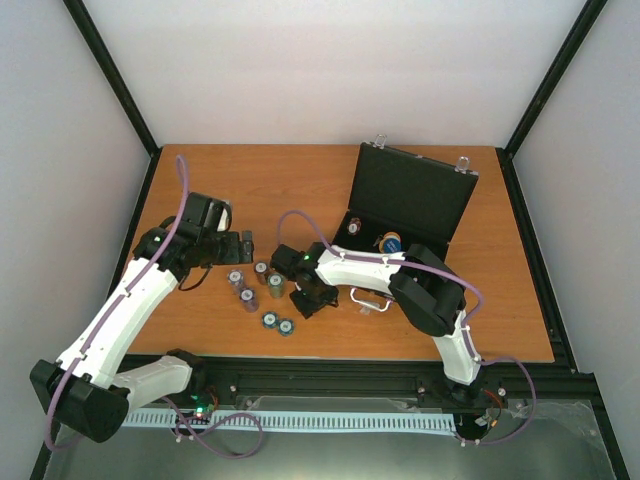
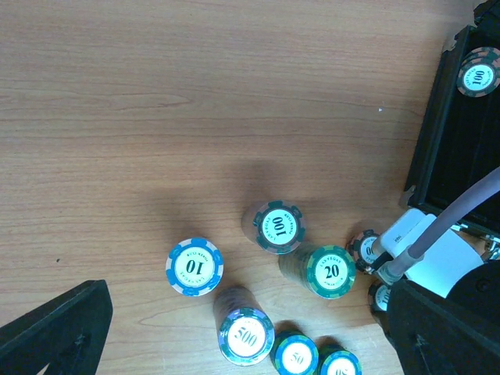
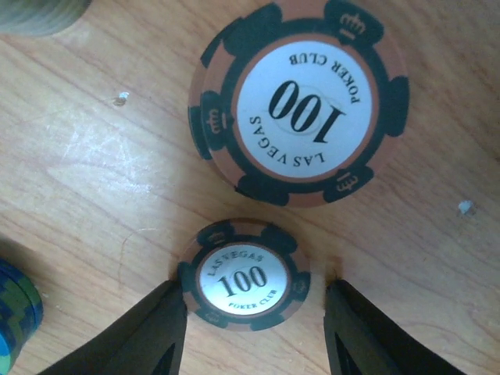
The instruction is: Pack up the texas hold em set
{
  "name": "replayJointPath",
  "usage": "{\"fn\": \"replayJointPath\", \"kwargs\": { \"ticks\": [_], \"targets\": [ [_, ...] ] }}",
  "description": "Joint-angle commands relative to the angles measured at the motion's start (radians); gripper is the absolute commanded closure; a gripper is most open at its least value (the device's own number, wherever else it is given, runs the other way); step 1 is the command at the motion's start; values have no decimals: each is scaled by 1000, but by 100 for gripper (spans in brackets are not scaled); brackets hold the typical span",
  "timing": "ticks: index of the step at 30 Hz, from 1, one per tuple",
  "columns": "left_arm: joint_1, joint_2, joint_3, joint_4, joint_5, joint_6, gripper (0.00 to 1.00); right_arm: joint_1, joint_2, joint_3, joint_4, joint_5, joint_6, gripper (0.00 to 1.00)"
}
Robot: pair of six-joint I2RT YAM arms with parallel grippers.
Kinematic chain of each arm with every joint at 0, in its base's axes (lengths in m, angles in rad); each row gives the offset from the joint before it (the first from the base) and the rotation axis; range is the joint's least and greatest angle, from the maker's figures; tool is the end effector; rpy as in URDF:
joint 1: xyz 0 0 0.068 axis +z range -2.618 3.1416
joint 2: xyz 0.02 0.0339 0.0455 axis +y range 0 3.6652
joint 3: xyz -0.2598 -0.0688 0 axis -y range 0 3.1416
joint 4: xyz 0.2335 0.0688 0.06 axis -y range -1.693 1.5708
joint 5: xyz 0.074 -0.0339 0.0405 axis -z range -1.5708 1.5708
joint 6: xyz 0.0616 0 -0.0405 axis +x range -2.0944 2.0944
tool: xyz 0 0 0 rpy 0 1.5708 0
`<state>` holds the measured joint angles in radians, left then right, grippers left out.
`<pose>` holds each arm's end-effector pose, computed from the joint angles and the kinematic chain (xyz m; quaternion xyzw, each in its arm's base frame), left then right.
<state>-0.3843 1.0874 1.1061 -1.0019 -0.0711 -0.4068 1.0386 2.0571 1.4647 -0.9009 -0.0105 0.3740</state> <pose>0.1932 -0.0734 0.2952 -0.0211 0.9564 -0.0801 0.2802 0.1918 0.3270 0.1274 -0.3262 0.9445 0.0291 0.0261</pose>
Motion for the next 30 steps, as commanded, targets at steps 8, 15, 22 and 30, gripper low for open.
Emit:
{"fn": "replayJointPath", "kwargs": {
  "ticks": [8,15,22,30],
  "targets": [
    [-4,-20,-1,14,-2,16,1,5,45,-27,33,7,-8,39],
    [-4,-17,-2,15,-2,17,1,5,66,4,21,10,-14,40],
    [-4,-16,-3,15,-7,21,1,5,84,6,20,11,-20,56],
    [-4,-8,1,20,-9,25,1,5,75,11,5,26,-22,64]
  ]
}}
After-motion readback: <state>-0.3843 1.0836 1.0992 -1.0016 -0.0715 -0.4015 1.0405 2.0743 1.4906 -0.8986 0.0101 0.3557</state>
